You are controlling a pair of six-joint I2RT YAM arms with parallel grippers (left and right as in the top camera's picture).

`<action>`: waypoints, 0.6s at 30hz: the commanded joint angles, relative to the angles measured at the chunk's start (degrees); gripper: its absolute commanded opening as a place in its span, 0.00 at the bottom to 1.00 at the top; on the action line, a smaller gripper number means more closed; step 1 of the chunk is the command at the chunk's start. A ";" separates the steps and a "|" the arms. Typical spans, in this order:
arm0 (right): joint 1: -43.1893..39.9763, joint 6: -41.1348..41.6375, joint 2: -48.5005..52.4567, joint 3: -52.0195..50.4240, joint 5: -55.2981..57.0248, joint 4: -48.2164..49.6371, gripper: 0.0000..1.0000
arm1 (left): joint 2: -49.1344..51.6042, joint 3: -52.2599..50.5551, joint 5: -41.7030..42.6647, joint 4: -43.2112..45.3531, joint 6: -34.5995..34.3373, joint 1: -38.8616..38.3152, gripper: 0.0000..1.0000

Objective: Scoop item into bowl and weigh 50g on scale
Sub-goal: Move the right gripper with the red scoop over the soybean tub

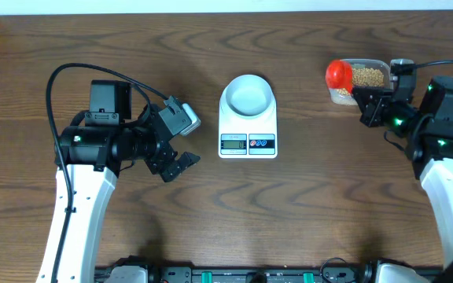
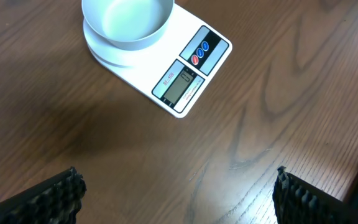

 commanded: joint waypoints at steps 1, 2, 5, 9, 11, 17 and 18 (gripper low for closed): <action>0.04 -7.04 -3.80 6.10 4.52 -5.49 0.01 | -0.35 1.57 0.96 -0.11 -0.07 0.31 0.99; 0.04 -8.41 -4.17 7.63 5.81 -8.74 0.01 | -0.35 1.57 0.96 -0.11 -0.07 0.31 0.99; 0.66 -12.22 -4.50 11.89 11.72 -17.79 0.01 | -0.35 1.57 0.96 -0.11 -0.07 0.31 0.99; 3.21 -14.10 -4.48 16.76 24.55 -25.14 0.01 | -0.35 1.57 0.96 -0.11 -0.07 0.31 0.99; 4.96 -14.10 -4.48 18.73 29.24 -26.99 0.01 | -0.35 1.57 0.96 -0.11 -0.07 0.31 0.99; 10.16 -14.08 -2.97 19.71 41.13 -28.26 0.01 | -0.35 1.57 0.96 -0.11 -0.07 0.31 0.99; 10.84 -14.05 -2.27 19.71 42.95 -28.35 0.01 | -0.35 1.57 0.96 -0.11 -0.07 0.31 0.99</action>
